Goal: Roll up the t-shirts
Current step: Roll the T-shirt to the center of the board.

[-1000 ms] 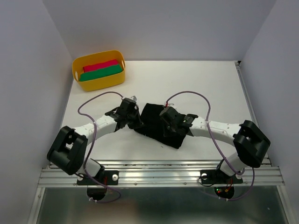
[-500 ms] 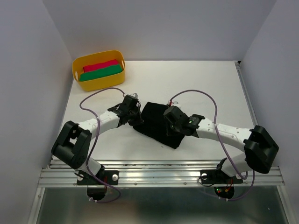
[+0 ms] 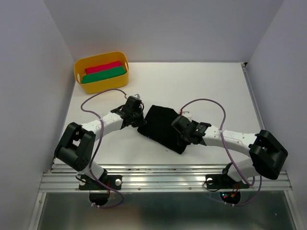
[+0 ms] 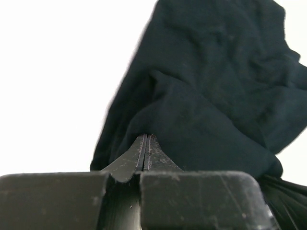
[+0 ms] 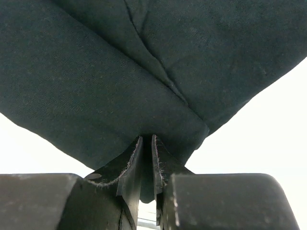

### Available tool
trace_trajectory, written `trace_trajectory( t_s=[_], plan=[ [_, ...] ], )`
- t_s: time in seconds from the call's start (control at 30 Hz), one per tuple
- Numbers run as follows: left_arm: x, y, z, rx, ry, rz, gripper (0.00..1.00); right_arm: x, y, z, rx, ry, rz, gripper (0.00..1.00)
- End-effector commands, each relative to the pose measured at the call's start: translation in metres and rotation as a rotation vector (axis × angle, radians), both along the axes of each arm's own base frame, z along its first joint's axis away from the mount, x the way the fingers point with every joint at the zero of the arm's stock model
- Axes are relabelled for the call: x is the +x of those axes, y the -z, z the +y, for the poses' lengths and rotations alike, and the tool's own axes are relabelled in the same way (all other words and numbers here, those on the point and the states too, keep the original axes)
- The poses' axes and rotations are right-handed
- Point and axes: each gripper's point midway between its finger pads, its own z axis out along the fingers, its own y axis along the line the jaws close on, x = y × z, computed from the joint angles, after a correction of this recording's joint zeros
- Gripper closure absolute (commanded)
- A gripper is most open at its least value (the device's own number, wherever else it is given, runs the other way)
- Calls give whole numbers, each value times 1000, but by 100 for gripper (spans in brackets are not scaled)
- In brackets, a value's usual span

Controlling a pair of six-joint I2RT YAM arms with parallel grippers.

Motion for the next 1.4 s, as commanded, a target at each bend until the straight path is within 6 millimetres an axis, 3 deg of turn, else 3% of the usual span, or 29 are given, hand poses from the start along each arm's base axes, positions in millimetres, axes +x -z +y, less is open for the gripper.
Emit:
trace_trajectory(
  t_s=[0.0, 0.17, 0.27, 0.37, 0.57, 0.73, 0.83, 1.0, 1.13, 1.27, 1.37],
  plan=[
    [27, 8, -3, 25, -25, -33, 100, 1, 9, -7, -28, 20, 6, 82],
    [32, 29, -5, 58, -2, 22, 100, 6, -12, -3, 12, 19, -43, 82],
    [35, 20, -6, 58, 2, 1, 100, 14, -32, -4, 58, 44, -83, 81],
    [42, 8, -2, 61, -5, -24, 100, 17, -40, -5, 77, 53, -95, 81],
    [48, 5, -1, 59, 2, -30, 100, 13, -19, -15, 31, 84, -55, 81],
    [51, 9, -8, 41, 16, -22, 100, -1, 22, -22, -18, 83, 28, 82],
    [53, 8, -10, 39, 22, -20, 100, -6, 28, -15, 7, 61, 60, 84],
    [57, -11, -7, 41, 12, -49, 100, 11, -9, -13, 9, 37, -35, 83],
    [63, -45, -1, 24, -9, -103, 100, 23, -41, -9, 5, -8, -101, 78],
    [68, -78, 24, 5, -65, -150, 100, 25, -69, -2, -29, -104, -172, 64],
    [68, -89, 40, 1, -95, -169, 100, 20, -74, -1, -83, -158, -191, 53]
  ],
)
